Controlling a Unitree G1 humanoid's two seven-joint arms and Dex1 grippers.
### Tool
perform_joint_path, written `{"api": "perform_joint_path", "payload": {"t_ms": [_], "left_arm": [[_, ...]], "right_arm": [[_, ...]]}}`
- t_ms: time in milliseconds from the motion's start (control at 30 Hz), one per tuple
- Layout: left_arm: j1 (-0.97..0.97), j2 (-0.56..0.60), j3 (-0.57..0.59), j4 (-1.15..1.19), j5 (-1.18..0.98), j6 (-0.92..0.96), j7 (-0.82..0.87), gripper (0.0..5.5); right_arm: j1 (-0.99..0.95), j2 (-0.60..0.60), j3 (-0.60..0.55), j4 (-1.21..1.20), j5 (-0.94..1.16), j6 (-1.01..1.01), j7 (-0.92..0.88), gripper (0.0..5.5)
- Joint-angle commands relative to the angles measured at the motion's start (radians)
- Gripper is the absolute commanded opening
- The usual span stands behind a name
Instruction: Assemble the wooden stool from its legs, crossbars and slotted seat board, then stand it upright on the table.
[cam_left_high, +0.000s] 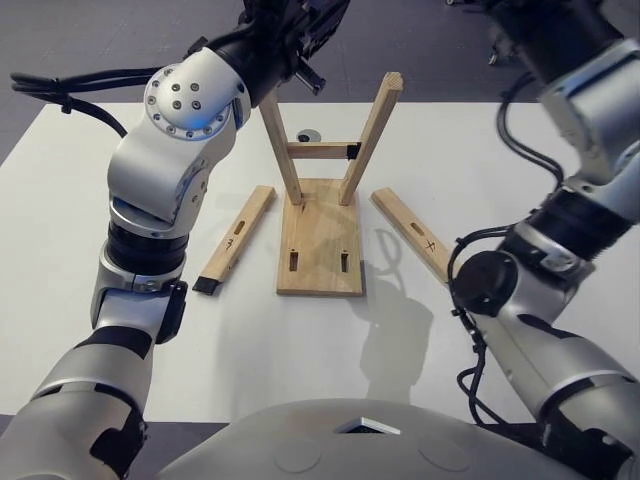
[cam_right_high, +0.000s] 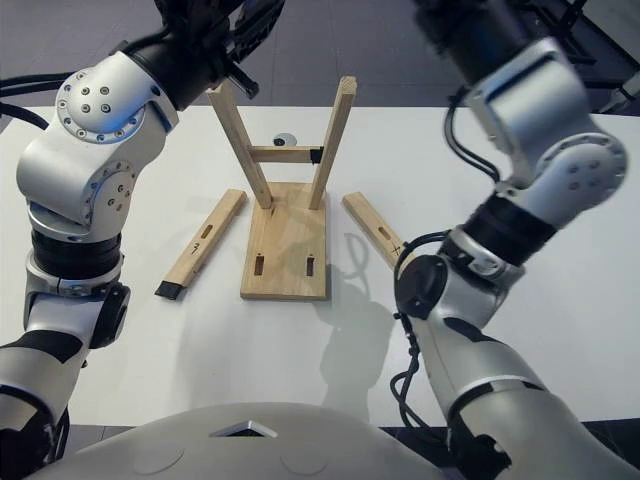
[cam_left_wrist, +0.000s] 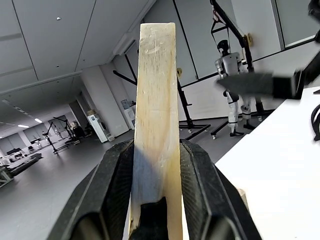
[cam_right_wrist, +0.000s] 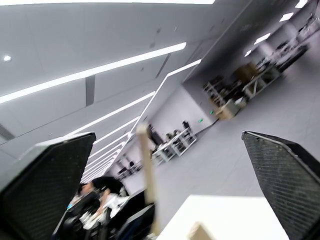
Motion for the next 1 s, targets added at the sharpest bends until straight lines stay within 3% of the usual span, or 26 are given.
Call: {"api": "perform_joint_path", "payload": {"t_ms": [33,533,867,1000], "left_arm": [[0.004,-0.024,0.004,-0.005,0.008,0.012,-0.024,1.27],[0.101,-0.028,-0.041,-0.069,0.059,0.032,-0.093,1.27],[0.134,-0.016,-0.048,-0.085,0.093,0.024,-0.131,1.27],[0.129,-0.015,-0.04,-0.083,0.101,0.025,-0.14,1.27]], "right_arm": [[0.03,0.031,0.086,-0.027,0.013,-0.057,-0.052,5.4],[0.022,0.025,0.219,0.066,0.062,-0.238,-0.058,5.4],[0.023,0.005,0.238,0.086,0.092,-0.271,-0.067,5.4],[0.051,-0.003,0.246,0.086,0.1,-0.269,-0.073,4.76]]}}
